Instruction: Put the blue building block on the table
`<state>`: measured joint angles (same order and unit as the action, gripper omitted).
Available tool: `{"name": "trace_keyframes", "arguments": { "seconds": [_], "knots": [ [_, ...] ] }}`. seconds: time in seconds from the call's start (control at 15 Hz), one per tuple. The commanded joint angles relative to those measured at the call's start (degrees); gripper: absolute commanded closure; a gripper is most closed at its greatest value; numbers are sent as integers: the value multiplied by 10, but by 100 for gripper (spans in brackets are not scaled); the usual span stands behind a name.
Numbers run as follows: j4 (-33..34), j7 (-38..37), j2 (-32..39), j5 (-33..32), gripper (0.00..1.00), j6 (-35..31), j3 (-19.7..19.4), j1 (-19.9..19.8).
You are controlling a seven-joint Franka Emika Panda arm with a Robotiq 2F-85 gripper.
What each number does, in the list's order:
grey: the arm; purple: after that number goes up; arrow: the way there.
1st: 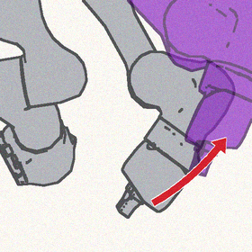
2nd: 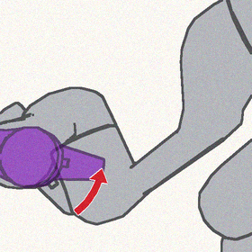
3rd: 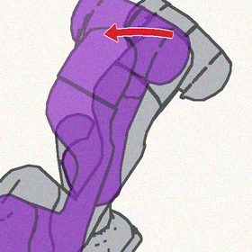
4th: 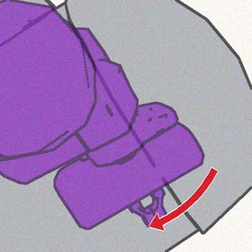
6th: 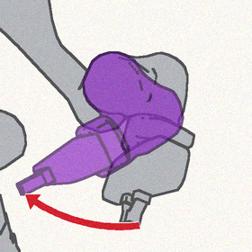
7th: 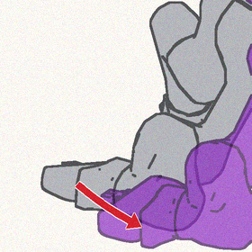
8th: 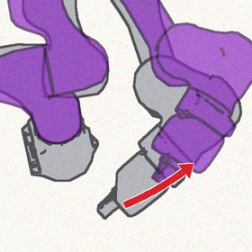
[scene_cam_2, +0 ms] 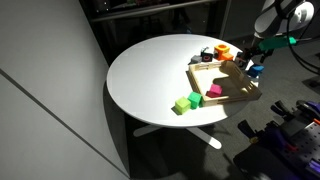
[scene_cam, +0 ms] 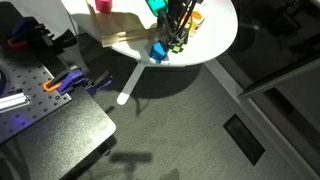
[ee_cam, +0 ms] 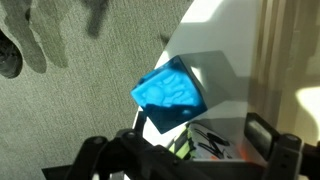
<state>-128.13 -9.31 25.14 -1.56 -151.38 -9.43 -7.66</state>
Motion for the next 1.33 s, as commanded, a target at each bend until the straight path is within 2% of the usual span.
{"name": "trace_keyframes", "arguments": {
  "seconds": [0.0, 0.47, 0.8, 1.0, 1.27],
  "knots": [
    [8, 40, -6, 10, 0, 17, 17, -1],
    [16, 69, -18, 10, 0, 53, 49, 16],
    [32, 91, -34, 13, 0, 159, 74, 28],
    [39, 78, -51, 3, 0, 219, 77, 45],
    [36, 49, -82, -6, 0, 257, 76, 71]
  ]
}}
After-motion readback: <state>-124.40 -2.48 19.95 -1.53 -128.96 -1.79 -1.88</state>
